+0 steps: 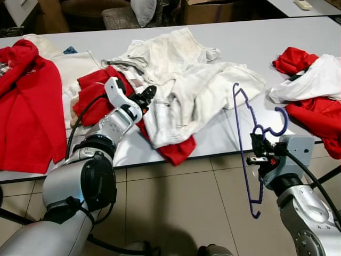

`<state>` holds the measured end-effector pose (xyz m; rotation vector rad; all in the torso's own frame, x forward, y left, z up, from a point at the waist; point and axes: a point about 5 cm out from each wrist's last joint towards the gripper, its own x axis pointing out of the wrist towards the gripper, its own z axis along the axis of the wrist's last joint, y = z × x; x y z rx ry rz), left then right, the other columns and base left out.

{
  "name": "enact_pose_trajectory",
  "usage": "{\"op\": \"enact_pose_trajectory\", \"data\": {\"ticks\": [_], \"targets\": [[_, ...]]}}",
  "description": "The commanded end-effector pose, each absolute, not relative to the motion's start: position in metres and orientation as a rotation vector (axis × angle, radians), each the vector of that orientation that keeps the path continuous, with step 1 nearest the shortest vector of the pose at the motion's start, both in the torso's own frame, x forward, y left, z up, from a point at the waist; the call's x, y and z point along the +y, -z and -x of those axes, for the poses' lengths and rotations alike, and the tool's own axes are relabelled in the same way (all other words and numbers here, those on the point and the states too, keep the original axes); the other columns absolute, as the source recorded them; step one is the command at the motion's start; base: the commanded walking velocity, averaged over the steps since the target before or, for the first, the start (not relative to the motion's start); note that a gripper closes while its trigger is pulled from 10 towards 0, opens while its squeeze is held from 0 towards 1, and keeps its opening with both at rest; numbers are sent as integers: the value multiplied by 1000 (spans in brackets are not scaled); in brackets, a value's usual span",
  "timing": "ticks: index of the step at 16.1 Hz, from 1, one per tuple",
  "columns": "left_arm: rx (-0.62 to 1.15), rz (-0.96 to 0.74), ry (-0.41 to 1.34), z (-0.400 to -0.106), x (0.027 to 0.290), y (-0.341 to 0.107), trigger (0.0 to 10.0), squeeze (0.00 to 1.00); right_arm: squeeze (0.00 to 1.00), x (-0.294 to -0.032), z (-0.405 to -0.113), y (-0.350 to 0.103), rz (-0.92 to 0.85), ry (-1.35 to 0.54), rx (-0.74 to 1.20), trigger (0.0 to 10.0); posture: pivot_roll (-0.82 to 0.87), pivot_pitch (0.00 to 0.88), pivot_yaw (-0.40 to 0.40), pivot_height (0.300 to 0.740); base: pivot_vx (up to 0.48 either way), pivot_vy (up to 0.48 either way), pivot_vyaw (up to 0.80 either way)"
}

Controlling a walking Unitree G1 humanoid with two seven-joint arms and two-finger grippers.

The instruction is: Hang hanger

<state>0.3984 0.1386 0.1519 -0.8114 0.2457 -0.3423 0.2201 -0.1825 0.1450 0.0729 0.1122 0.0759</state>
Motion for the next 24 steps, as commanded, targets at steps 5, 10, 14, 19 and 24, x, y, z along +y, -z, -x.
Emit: {"op": "enact_pose_trajectory", "data": {"ticks": [5, 10, 14, 19, 24], "targets": [[259, 822, 301, -398, 140, -150, 0, 0, 0, -181, -220, -151, -81, -78, 89, 10000, -230, 113, 52, 740, 0, 0, 0], [289, 799, 250, -398, 142, -145, 0, 0, 0, -180, -221, -151, -88, -72, 84, 10000, -227, 110, 58, 740, 0, 0, 0], [228, 556, 222, -406, 149, -164, 0, 0, 0, -178, -226, -151, -106, -64, 66, 10000, -203, 77, 77, 740, 0, 0, 0], [-76, -167, 243, -428, 156, -281, 0, 0, 0, -172, -247, -161, -148, -38, -37, 10000, -177, 0, 142, 740, 0, 0, 0], [-566, -484, 430, -403, 115, -418, 0, 0, 0, -175, -261, -184, -232, -2, -214, 10000, -168, 0, 179, 740, 0, 0, 0]]}}
